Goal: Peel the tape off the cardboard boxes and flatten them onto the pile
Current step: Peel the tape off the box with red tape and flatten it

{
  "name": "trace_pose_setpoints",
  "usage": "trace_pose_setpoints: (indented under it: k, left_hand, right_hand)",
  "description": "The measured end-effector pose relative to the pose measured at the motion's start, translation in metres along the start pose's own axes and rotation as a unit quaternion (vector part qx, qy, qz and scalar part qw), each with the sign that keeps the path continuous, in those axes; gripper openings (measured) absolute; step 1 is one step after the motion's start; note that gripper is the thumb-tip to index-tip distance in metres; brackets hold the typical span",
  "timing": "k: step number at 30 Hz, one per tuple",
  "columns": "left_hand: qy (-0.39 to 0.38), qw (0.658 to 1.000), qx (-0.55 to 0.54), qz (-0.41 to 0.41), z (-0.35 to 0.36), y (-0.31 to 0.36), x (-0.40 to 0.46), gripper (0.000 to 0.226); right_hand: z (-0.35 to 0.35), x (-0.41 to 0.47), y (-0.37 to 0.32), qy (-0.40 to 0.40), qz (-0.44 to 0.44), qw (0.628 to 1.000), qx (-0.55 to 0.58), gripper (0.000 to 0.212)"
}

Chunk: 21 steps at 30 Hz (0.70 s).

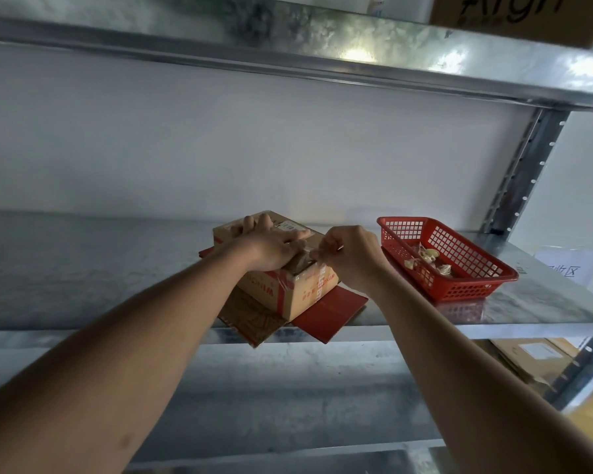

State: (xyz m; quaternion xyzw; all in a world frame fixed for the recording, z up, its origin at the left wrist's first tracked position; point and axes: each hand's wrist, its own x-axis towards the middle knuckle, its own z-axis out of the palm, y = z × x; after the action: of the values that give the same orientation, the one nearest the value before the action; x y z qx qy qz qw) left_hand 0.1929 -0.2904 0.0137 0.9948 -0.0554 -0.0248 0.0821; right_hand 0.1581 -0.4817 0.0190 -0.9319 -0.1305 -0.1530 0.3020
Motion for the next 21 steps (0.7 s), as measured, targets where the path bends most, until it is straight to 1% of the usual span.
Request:
trace_pose_setpoints:
  k: [4, 6, 8, 9, 10, 12, 13, 14, 16, 17, 20, 21]
  left_hand:
    - [0.013, 1.0, -0.016, -0.005, 0.003, 0.0, 0.002, 0.045]
    - [0.023, 0.999, -0.023, 0.0, 0.005, -0.001, 0.003, 0.046]
    - [0.032, 0.999, -0.026, 0.004, 0.006, -0.002, 0.002, 0.049]
    - [0.034, 0.999, -0.028, 0.003, 0.007, -0.002, 0.002, 0.05]
    - [0.033, 0.999, -0.03, 0.003, 0.007, -0.002, 0.001, 0.05]
    - [0.029, 0.999, -0.038, 0.011, 0.007, -0.002, -0.001, 0.049]
    - [0.028, 0.998, -0.046, 0.016, 0.005, -0.004, -0.002, 0.049]
    - [0.023, 0.998, -0.06, 0.021, 0.002, -0.007, -0.004, 0.049]
    - [0.004, 0.995, -0.092, 0.033, -0.002, -0.016, -0.009, 0.045]
    - [-0.005, 0.994, -0.099, 0.038, -0.003, -0.02, -0.011, 0.041]
    - [-0.009, 0.997, -0.069, 0.034, 0.0, -0.022, -0.017, 0.039]
    - [-0.007, 0.998, -0.06, 0.032, 0.0, -0.02, -0.018, 0.041]
  right_hand:
    - [0.002, -0.011, -0.008, 0.023, -0.137, 0.986, -0.089, 0.007]
    - [-0.002, -0.015, -0.01, 0.032, -0.194, 0.976, -0.093, 0.007]
    - [-0.008, -0.016, -0.011, 0.045, -0.225, 0.971, -0.065, 0.008]
    - [-0.011, -0.016, -0.012, 0.045, -0.215, 0.975, -0.033, 0.009]
    - [-0.014, -0.016, -0.012, 0.039, -0.188, 0.981, 0.012, 0.016]
    - [-0.017, -0.017, -0.009, 0.007, -0.112, 0.987, 0.116, 0.052]
    - [-0.016, -0.017, -0.006, -0.007, -0.076, 0.985, 0.155, 0.062]
    - [-0.014, -0.017, -0.003, -0.013, -0.049, 0.982, 0.18, 0.057]
    - [-0.008, -0.018, 0.002, -0.005, -0.014, 0.98, 0.197, 0.024]
    - [-0.005, -0.019, 0.003, 0.003, -0.005, 0.98, 0.2, 0.015]
    - [0.005, -0.022, 0.001, 0.028, -0.01, 0.983, 0.181, 0.021]
    - [0.006, -0.023, -0.001, 0.029, -0.012, 0.984, 0.173, 0.018]
